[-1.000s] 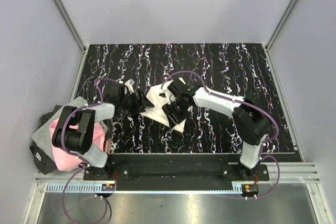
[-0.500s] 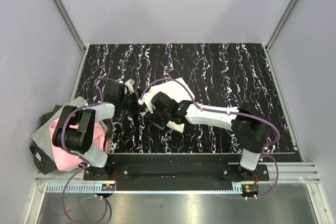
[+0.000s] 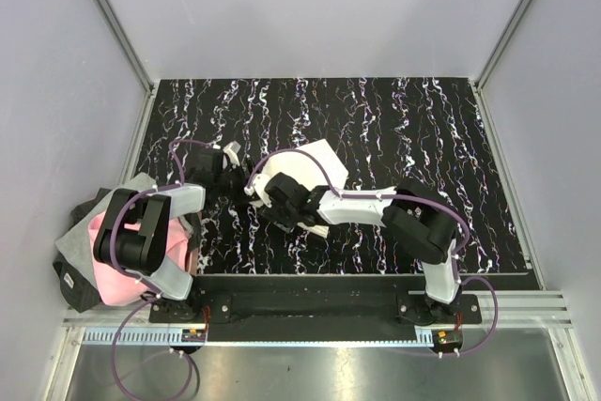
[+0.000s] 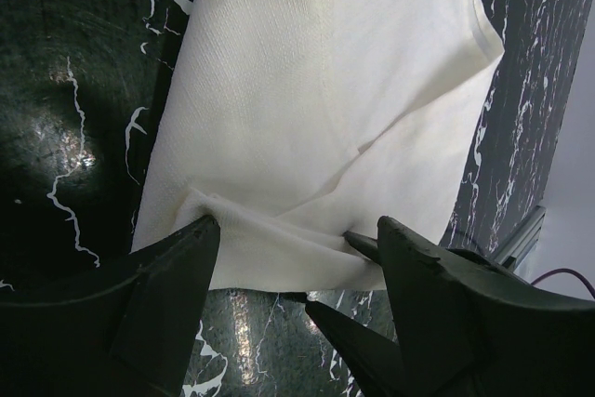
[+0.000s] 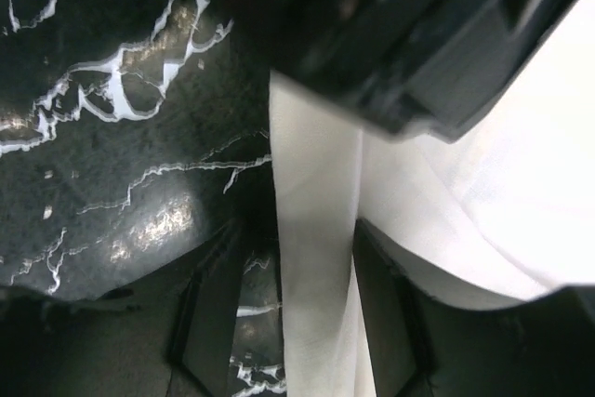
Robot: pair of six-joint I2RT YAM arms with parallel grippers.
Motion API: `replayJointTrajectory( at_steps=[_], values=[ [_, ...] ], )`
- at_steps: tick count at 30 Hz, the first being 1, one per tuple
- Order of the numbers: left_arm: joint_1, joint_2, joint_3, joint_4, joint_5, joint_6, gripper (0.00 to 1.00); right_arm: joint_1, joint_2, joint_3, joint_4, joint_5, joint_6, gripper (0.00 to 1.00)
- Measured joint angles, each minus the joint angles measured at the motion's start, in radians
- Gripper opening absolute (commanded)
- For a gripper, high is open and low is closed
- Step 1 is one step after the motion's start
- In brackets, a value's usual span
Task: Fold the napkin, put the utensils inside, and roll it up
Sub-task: Roll the napkin with the utensil
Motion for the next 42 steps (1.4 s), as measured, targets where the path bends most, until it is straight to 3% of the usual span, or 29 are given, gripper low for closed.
replayJointTrajectory(
  at_steps=[3, 11, 14, 23, 33, 42],
  values=[
    [0.000, 0.000, 0.000, 0.000, 0.000, 0.000, 0.77, -0.003, 0.020, 0.011, 0.009, 0.014, 0.003, 0.55],
    [0.001, -0.002, 0.000, 0.001, 0.000, 0.000, 0.78, -0.042, 0.047, 0.055, -0.031, -0.036, 0.038, 0.23],
    [0.000, -0.008, 0.000, -0.003, -0.001, 0.000, 0.80, -0.068, 0.047, 0.059, -0.042, -0.108, 0.057, 0.18],
    [0.005, -0.100, -0.024, -0.114, -0.053, 0.002, 0.82, -0.105, 0.045, 0.043, -0.045, -0.372, 0.146, 0.17],
    [0.035, -0.248, -0.100, -0.210, -0.228, 0.020, 0.84, -0.150, 0.041, -0.004, -0.061, -0.601, 0.218, 0.16],
    [0.035, -0.326, -0.175, -0.187, -0.208, 0.023, 0.84, -0.225, 0.072, -0.013, -0.100, -0.787, 0.245, 0.15]
  ],
)
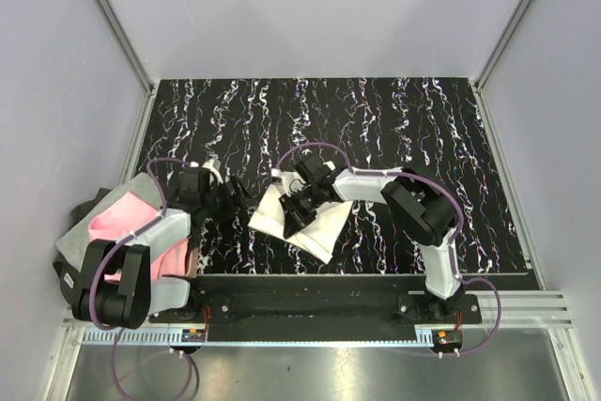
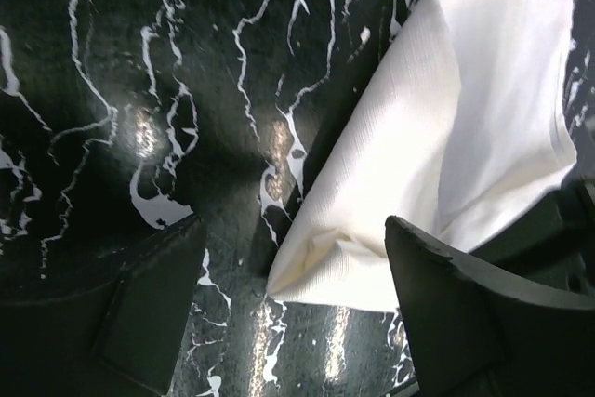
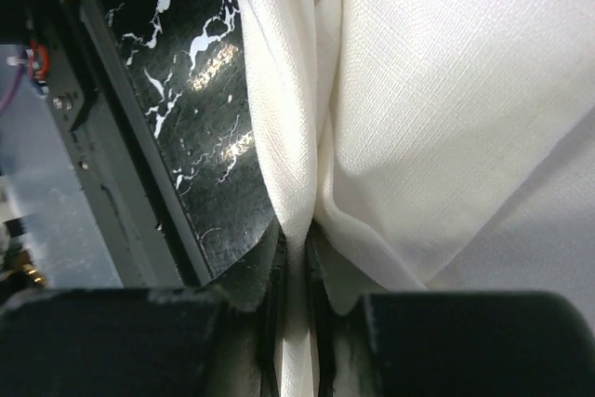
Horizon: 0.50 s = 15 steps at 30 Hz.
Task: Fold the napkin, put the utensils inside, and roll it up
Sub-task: Roll the napkin with the utensil
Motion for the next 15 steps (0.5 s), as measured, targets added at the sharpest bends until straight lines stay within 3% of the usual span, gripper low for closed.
replayJointTrajectory(
  at_steps=[11, 15],
  values=[
    [-0.005, 0.002, -0.057, 0.094, 0.127, -0.037, 0.78, -0.085, 0.100, 0.044, -0.022, -0.230, 0.023, 0.15],
    [-0.009, 0.050, -0.055, 0.136, 0.159, -0.047, 0.60, -0.097, 0.121, 0.056, -0.029, -0.272, 0.025, 0.15]
  ],
)
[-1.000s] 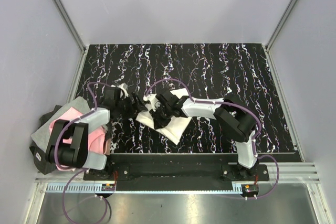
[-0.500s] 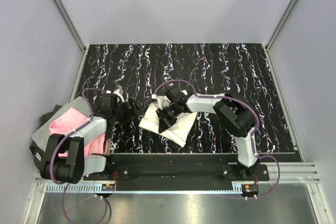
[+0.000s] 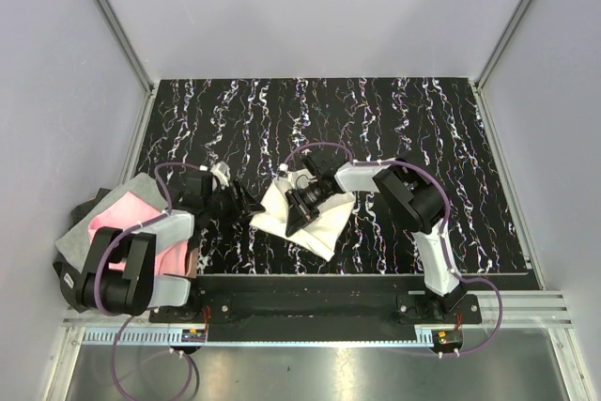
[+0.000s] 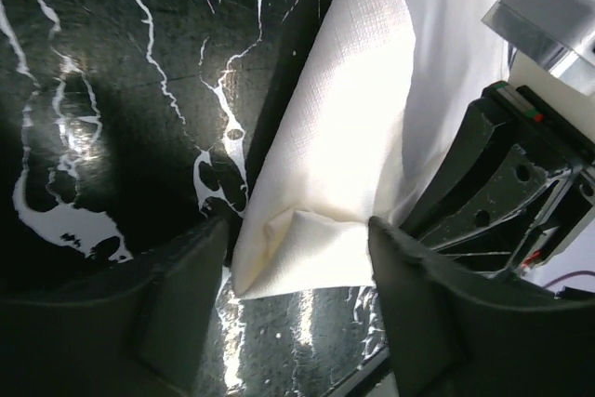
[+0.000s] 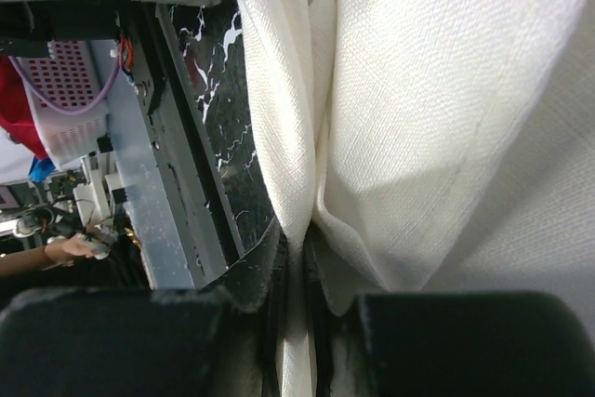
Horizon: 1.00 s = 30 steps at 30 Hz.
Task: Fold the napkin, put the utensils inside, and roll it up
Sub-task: Roll the napkin with the utensil
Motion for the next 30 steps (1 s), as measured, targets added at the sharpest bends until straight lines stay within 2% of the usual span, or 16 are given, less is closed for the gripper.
replayJointTrajectory(
  at_steps=[1, 6, 7, 9, 11, 13, 14, 16, 17, 20, 26, 30],
  values=[
    [-0.002, 0.013, 0.001, 0.008, 0.007, -0.002, 0.53, -0.003, 0.005, 0.003, -0.002, -0.010, 0.000, 0.15],
    [-0.010, 0.056, 0.001, 0.024, 0.019, -0.010, 0.35, -0.017, 0.037, 0.021, -0.010, -0.065, 0.002, 0.15],
    [-0.011, 0.061, 0.001, 0.023, 0.019, -0.010, 0.27, -0.019, 0.043, 0.025, -0.013, -0.076, 0.002, 0.16],
    [-0.014, 0.073, 0.001, 0.023, 0.018, -0.011, 0.18, -0.021, 0.049, 0.031, -0.018, -0.086, 0.001, 0.16],
    [-0.017, 0.088, 0.001, 0.023, 0.021, -0.012, 0.06, -0.023, 0.051, 0.033, -0.021, -0.090, 0.001, 0.20],
    [-0.017, 0.095, 0.003, 0.027, 0.030, -0.016, 0.00, -0.024, 0.051, 0.035, -0.026, -0.093, 0.001, 0.26],
    [-0.018, 0.097, 0.005, 0.027, 0.034, -0.016, 0.00, -0.024, 0.051, 0.036, -0.030, -0.097, 0.002, 0.34],
    [-0.018, 0.109, 0.014, 0.023, 0.042, -0.017, 0.00, -0.026, 0.047, 0.039, -0.041, -0.103, 0.004, 0.42],
    [-0.018, 0.114, 0.019, 0.022, 0.044, -0.016, 0.00, -0.026, 0.039, 0.041, -0.050, -0.096, 0.006, 0.50],
    [-0.019, 0.132, 0.044, -0.007, 0.050, -0.010, 0.00, -0.027, -0.010, 0.046, -0.091, -0.025, 0.001, 0.57],
    [-0.020, 0.151, 0.082, -0.067, 0.049, 0.006, 0.00, -0.022, -0.187, 0.047, -0.140, 0.254, -0.027, 0.62],
    [-0.020, 0.166, 0.109, -0.105, 0.051, 0.018, 0.00, 0.053, -0.347, 0.032, -0.127, 0.509, -0.093, 0.64]
  ],
)
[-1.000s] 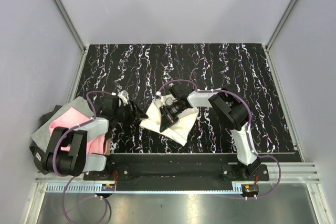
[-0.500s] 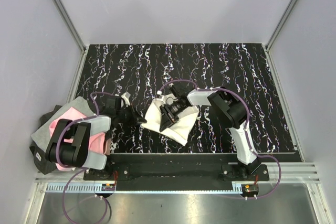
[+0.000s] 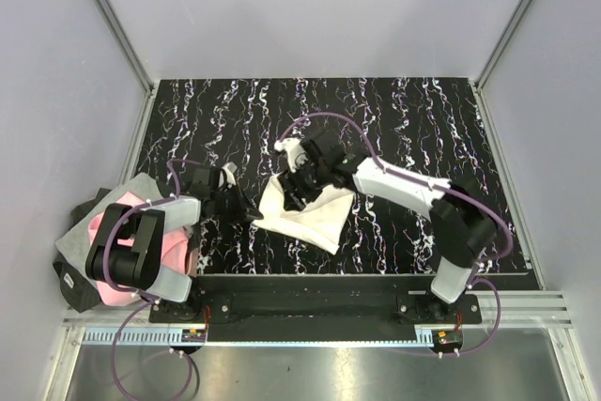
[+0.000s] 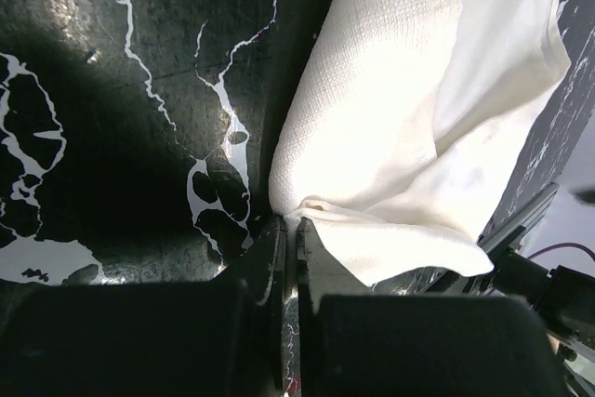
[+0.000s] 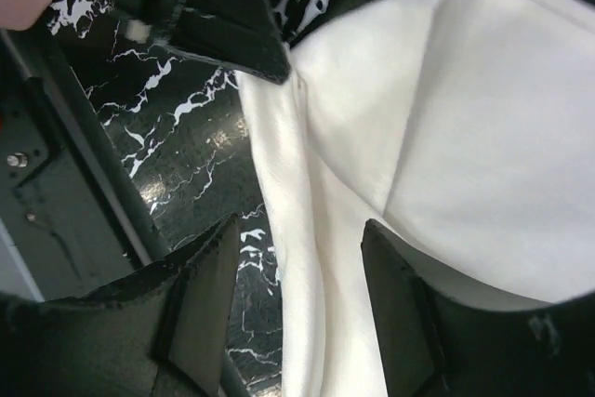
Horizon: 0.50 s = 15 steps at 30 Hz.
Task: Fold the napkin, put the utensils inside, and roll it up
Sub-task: Roll the napkin with the utensil
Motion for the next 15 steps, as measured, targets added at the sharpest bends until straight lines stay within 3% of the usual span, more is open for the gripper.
replayJointTrajectory(
  at_steps=[3, 8, 15],
  values=[
    [0.000, 0.007, 0.012, -0.018, 0.003, 0.006, 0.00, 0.122, -0.072, -0.044, 0.055, 0.165, -0.053, 0.66],
    [-0.001, 0.007, 0.023, -0.042, 0.002, 0.015, 0.00, 0.308, -0.060, -0.105, 0.091, 0.346, -0.125, 0.65],
    [-0.002, 0.007, 0.027, -0.053, 0.002, 0.018, 0.00, 0.341, 0.024, -0.134, 0.111, 0.469, -0.171, 0.65]
  ],
)
